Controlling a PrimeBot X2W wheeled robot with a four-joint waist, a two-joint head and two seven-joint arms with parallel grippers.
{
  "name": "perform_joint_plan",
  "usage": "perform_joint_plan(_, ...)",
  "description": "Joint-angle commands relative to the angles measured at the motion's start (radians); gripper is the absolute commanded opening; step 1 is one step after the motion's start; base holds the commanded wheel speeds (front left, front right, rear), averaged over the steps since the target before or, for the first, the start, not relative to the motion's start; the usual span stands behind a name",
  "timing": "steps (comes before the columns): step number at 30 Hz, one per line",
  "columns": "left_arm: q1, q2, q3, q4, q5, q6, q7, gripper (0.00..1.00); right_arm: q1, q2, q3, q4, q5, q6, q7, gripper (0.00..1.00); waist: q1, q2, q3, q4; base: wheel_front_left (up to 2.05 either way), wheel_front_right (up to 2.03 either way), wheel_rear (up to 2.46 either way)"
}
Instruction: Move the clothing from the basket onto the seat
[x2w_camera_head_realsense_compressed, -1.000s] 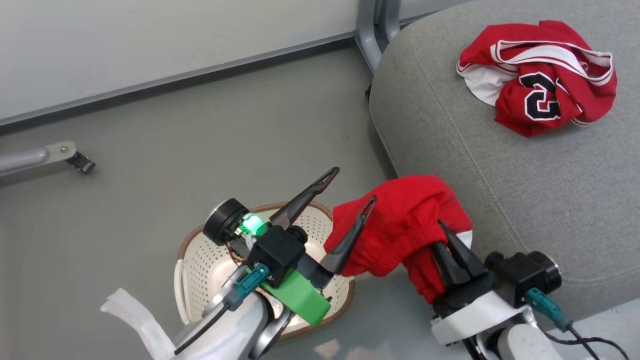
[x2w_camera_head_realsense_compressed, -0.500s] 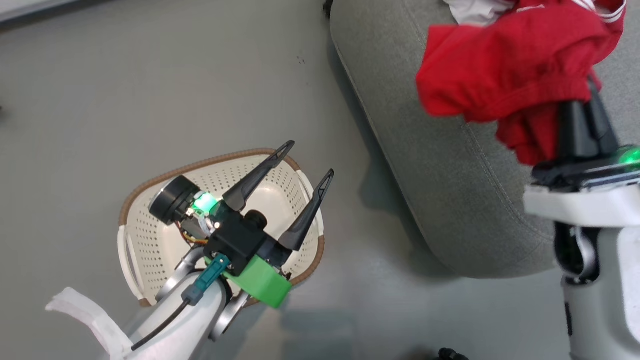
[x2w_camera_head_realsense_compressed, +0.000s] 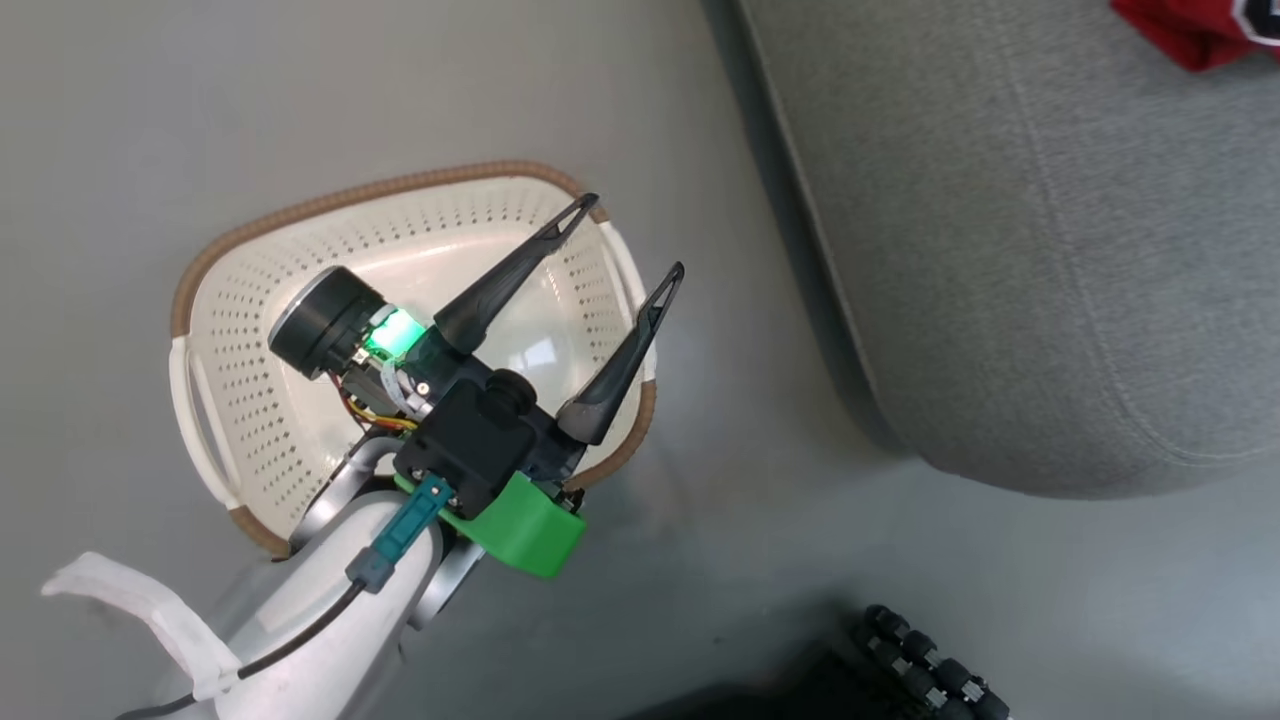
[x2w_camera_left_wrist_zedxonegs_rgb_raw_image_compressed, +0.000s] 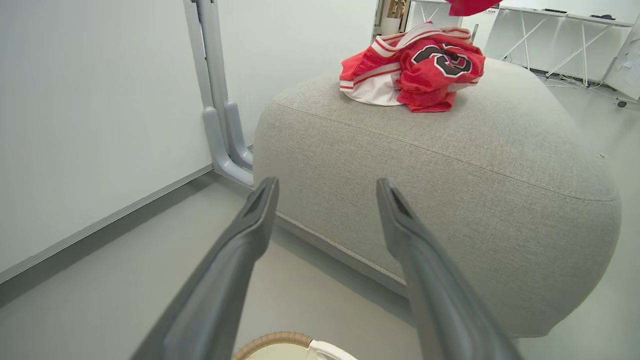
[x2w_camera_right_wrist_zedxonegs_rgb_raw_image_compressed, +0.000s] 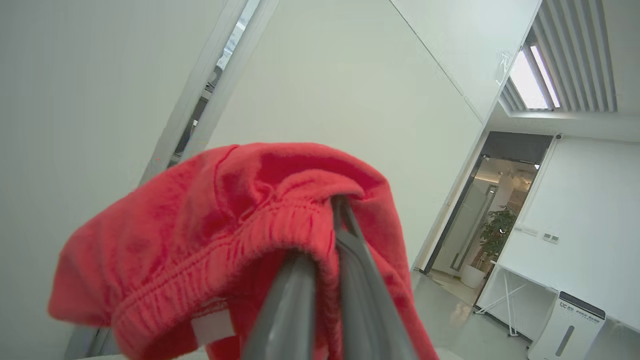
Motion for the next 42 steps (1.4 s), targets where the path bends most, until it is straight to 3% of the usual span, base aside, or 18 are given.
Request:
perform_joint_plan(1,-0.021,0.007,0.0,-0.009,0.004,0.002,-0.003,1.0,-0.026,-0.027,-0.032,0.007,-0.015,-0.001,0.0,0.0,-0.0002,-0.0001,0.069,0.063,0.0,0.0,0.0)
perform_joint_plan(4,-0.023,0.008,-0.004,-0.016,0.007,0.004,-0.004,1.0,-0.048,-0.095,-0.073,0.064,-0.053,-0.001,0.0,0.0,-0.0002,-0.0001,0.082,0.083,0.0,0.0,0.0)
perform_joint_plan(8,-0.027,-0.002,-0.007,-0.021,-0.005,0.002,-0.009,1.0,-0.02,-0.115,-0.07,0.195,-0.096,-0.001,0.0,0.0,-0.0002,-0.0001,0.095,0.102,0.0,0.0,0.0)
perform_joint_plan(13,-0.038,-0.02,-0.015,-0.004,-0.01,-0.002,-0.026,1.0,0.024,-0.056,-0.097,0.37,-0.121,-0.001,0.0,0.03,-0.0002,-0.0001,0.097,0.133,0.0,0.0,0.0)
perform_joint_plan(15,-0.036,-0.027,-0.012,0.001,-0.015,0.002,-0.034,1.0,0.043,-0.032,-0.112,0.416,-0.112,-0.001,0.0,0.48,-0.0002,-0.0001,0.092,0.142,0.0,0.0,0.0)
perform_joint_plan(16,-0.033,-0.031,-0.01,0.004,-0.02,0.006,-0.036,1.0,0.052,-0.019,-0.123,0.424,-0.115,-0.001,0.0,1.0,-0.0002,-0.0001,0.088,0.146,0.0,0.0,0.0)
perform_joint_plan(25,0.016,-0.066,0.033,0.043,-0.077,0.021,-0.063,1.0,0.202,0.164,-0.145,0.32,-0.129,-0.001,0.0,1.0,-0.0002,-0.0001,-0.001,0.144,0.0,0.0,0.0)
perform_joint_plan(30,0.061,-0.097,0.09,0.07,-0.055,0.079,-0.066,1.0,0.339,0.267,-0.086,0.239,-0.143,-0.001,0.0,1.0,-0.0002,-0.0001,-0.105,0.144,0.0,0.0,0.0)
perform_joint_plan(34,0.127,-0.132,0.15,0.068,-0.056,0.117,-0.066,1.0,0.433,0.297,0.004,0.218,-0.131,-0.001,0.0,1.0,-0.0002,-0.0001,-0.198,0.157,0.0,0.0,0.0)
perform_joint_plan(42,0.31,-0.195,0.298,0.074,-0.047,0.112,-0.065,1.0,0.578,0.315,0.232,0.192,-0.089,-0.001,0.0,1.0,-0.0002,-0.0001,-0.392,0.23,0.0,0.0,0.0)
